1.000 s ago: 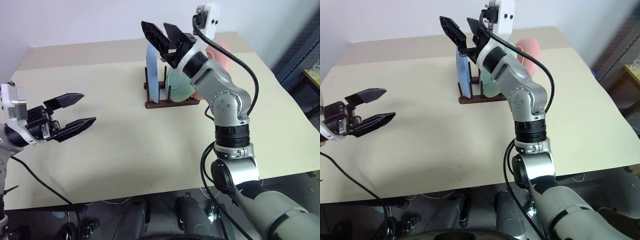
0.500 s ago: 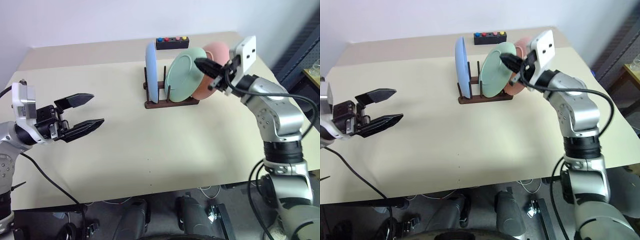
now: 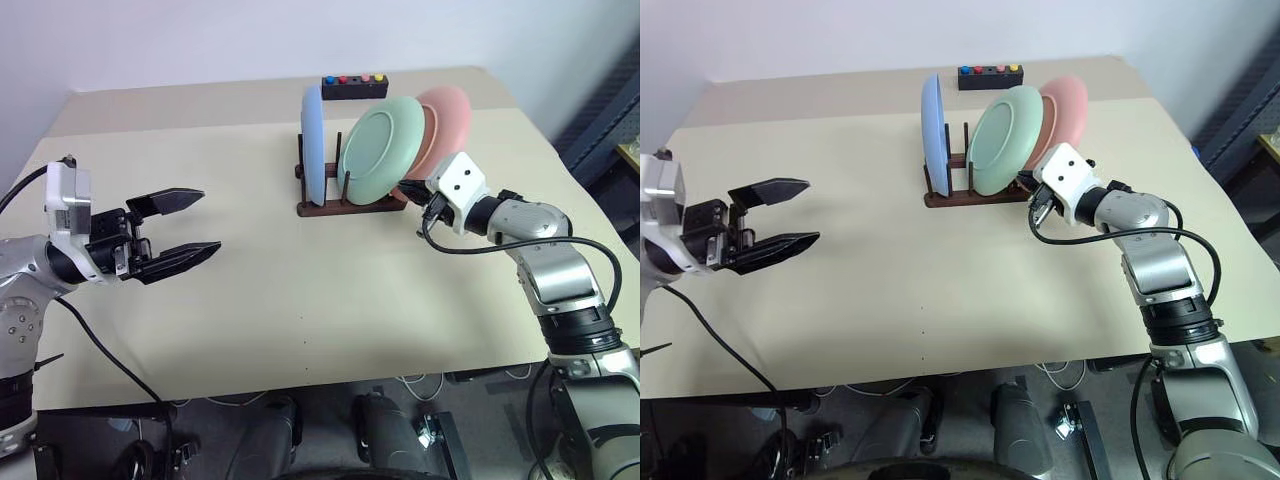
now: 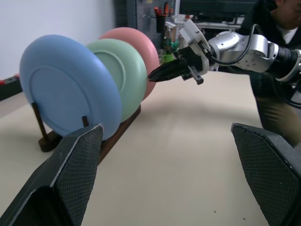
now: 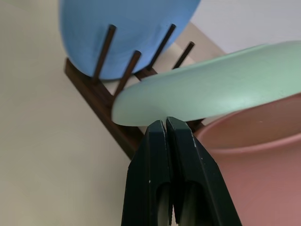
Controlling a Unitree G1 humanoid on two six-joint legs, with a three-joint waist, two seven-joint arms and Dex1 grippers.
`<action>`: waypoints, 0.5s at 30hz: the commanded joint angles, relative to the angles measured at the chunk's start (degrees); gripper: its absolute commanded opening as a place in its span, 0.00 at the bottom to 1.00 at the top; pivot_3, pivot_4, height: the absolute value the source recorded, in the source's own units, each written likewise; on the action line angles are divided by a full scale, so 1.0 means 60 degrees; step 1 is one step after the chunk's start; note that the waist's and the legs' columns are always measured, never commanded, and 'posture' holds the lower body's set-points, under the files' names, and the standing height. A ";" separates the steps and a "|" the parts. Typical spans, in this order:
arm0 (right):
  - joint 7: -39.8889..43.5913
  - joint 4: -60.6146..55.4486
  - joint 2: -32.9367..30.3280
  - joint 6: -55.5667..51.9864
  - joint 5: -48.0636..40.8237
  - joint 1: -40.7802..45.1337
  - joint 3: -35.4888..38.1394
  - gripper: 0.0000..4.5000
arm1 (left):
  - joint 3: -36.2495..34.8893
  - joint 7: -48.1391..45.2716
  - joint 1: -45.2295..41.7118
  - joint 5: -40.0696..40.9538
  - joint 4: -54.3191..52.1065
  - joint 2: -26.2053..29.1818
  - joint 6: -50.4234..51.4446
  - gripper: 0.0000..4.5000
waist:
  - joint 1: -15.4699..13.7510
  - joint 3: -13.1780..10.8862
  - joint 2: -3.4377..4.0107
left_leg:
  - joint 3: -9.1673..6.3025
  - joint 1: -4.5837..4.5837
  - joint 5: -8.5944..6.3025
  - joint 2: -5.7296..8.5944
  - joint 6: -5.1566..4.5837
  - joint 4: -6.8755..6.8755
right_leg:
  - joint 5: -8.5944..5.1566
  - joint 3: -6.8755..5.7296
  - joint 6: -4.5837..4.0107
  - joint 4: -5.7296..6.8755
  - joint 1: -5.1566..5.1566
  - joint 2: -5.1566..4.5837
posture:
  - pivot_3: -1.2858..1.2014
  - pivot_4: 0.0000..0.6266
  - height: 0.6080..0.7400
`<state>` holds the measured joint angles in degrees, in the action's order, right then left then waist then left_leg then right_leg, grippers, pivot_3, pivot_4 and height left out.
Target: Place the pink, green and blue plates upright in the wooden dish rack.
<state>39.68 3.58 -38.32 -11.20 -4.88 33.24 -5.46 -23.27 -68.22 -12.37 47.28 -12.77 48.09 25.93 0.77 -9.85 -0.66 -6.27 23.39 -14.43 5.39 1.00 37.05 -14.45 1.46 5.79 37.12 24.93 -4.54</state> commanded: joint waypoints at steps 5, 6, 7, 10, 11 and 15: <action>-0.0257 0.0369 0.0465 0.0495 0.0136 0.0749 0.0245 0.01 | -0.0073 0.0087 -0.0036 -0.0050 -0.0175 -0.0050 -0.0193 1.00 | 0.0006 0.0000 0.0000 | -0.0001 -0.0001 0.0000 0.0000 0.0000 0.0000 | 0.0000 0.0000 0.0000 0.0000 -0.0003 -0.0001 | 0.52 0.24 1.00; -0.0261 0.0381 0.0557 0.0535 0.0173 0.0838 0.0194 0.01 | -0.0077 0.0092 -0.0042 -0.0040 -0.0174 -0.0054 -0.0183 1.00 | 0.0009 0.0000 0.0000 | -0.0002 -0.0001 0.0000 0.0000 0.0000 0.0001 | 0.0000 0.0000 0.0000 0.0000 -0.0003 0.0000 | 0.52 0.24 1.00; -0.0272 0.0360 0.0719 0.0461 0.0062 0.0948 0.0242 0.01 | -0.0080 0.0100 -0.0045 -0.0032 -0.0177 -0.0059 -0.0178 1.00 | 0.0019 0.0000 0.0000 | -0.0002 -0.0001 0.0000 0.0000 0.0001 0.0001 | 0.0000 -0.0001 0.0000 0.0000 -0.0002 0.0000 | 0.52 0.24 1.00; -0.0240 0.0265 0.0949 0.0372 -0.0024 0.1211 0.0334 0.01 | -0.0094 0.0111 -0.0042 -0.0018 -0.0158 -0.0057 -0.0172 1.00 | 0.0019 0.0000 0.0000 | -0.0003 -0.0002 0.0001 -0.0001 0.0001 0.0000 | 0.0000 -0.0001 0.0000 0.0000 -0.0001 0.0001 | 0.52 0.24 1.00; -0.0237 0.0248 0.0961 0.0424 0.0052 0.1327 0.0311 0.01 | -0.0107 0.0116 -0.0035 -0.0008 -0.0147 -0.0055 -0.0163 1.00 | 0.0016 0.0000 0.0000 | -0.0003 -0.0002 0.0001 -0.0001 0.0002 0.0000 | 0.0000 -0.0001 0.0000 0.0000 -0.0001 0.0001 | 0.52 0.24 1.00; -0.0282 0.0262 0.1095 0.0524 0.0087 0.1758 0.0321 0.01 | -0.0148 0.0145 0.0053 0.0018 -0.0182 -0.0065 -0.0140 1.00 | -0.0011 0.0000 -0.0001 | -0.0003 -0.0001 0.0001 0.0003 0.0001 0.0006 | 0.0000 -0.0003 0.0001 -0.0001 -0.0006 -0.0001 | 0.52 0.24 1.00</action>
<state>38.47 6.94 -32.21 -9.32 -4.06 41.85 -5.14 -23.19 -67.41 -12.02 46.87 -12.80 47.61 25.67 0.70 -9.85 -0.66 -6.29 23.38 -14.43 5.41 1.00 37.08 -14.45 1.44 5.79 37.12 24.89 -4.55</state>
